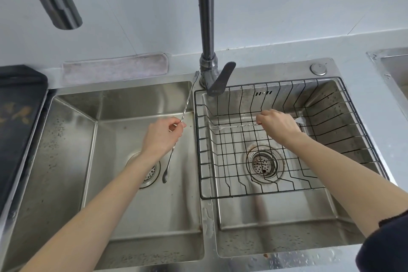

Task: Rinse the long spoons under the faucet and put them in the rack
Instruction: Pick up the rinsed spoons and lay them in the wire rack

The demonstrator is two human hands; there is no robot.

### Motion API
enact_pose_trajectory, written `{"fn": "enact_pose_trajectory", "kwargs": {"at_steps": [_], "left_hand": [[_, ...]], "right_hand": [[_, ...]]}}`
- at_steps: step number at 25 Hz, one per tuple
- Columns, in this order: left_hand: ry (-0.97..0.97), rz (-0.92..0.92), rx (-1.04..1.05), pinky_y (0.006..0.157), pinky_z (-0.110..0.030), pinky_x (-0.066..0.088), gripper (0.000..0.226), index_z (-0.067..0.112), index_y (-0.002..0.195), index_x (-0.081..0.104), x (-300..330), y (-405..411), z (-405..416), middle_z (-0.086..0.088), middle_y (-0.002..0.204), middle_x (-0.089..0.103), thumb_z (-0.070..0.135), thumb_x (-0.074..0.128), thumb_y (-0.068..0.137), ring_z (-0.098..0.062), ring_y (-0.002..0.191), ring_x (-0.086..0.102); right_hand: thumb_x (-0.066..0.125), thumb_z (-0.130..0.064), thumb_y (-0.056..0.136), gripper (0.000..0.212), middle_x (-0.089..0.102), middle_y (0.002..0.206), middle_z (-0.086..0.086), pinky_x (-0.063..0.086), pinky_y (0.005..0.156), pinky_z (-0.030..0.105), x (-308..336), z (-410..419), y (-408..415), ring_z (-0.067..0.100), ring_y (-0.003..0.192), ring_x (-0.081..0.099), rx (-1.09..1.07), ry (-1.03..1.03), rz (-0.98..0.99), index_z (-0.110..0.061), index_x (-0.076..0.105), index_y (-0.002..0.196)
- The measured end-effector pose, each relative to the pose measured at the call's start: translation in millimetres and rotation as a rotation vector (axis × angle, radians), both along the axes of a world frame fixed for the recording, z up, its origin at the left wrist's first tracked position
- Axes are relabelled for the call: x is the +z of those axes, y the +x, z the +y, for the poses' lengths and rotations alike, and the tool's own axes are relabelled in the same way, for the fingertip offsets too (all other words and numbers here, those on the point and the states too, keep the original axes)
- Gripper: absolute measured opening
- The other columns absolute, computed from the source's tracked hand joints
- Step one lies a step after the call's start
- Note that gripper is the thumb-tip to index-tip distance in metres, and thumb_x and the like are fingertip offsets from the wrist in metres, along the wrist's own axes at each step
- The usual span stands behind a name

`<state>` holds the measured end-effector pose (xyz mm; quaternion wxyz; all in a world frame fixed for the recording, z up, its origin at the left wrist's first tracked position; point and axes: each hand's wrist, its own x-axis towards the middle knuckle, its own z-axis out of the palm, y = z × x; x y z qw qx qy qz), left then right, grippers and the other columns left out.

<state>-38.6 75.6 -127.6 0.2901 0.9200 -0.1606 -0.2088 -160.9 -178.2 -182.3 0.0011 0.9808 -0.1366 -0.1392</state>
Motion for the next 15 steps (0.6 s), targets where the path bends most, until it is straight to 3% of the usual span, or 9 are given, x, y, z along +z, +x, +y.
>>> {"fn": "enact_pose_trajectory", "kwargs": {"at_steps": [5, 9, 15], "left_hand": [[0.018, -0.008, 0.000, 0.056, -0.012, 0.038, 0.016, 0.024, 0.078, 0.065, -1.2, -0.7, -0.3, 0.006, 0.062, 0.059, 0.021, 0.053, 0.088, -0.005, 0.049, 0.054], [0.011, -0.014, 0.009, 0.052, -0.005, 0.037, 0.017, 0.022, 0.083, 0.068, -1.1, -0.5, 2.4, 0.010, 0.059, 0.057, 0.019, 0.052, 0.088, 0.001, 0.045, 0.053], [0.012, -0.001, 0.022, 0.053, -0.007, 0.039, 0.018, 0.023, 0.082, 0.068, -0.9, -2.1, 5.8, 0.012, 0.058, 0.057, 0.019, 0.051, 0.087, 0.009, 0.037, 0.052]], "right_hand": [[0.046, 0.004, 0.086, 0.030, 0.055, 0.112, 0.010, 0.037, 0.060, 0.032, 5.0, 2.8, -4.2, 0.030, 0.104, 0.055, 0.005, -0.023, -0.016, -0.008, 0.056, 0.111], [0.046, 0.005, 0.085, 0.030, 0.056, 0.110, 0.010, 0.037, 0.058, 0.032, 2.5, 0.9, -5.0, 0.030, 0.104, 0.056, 0.006, -0.028, -0.021, -0.008, 0.057, 0.110], [0.045, 0.006, 0.086, 0.032, 0.057, 0.112, 0.007, 0.036, 0.058, 0.031, -1.1, -1.5, -8.3, 0.028, 0.106, 0.056, -0.020, -0.042, -0.032, -0.010, 0.057, 0.110]]}}
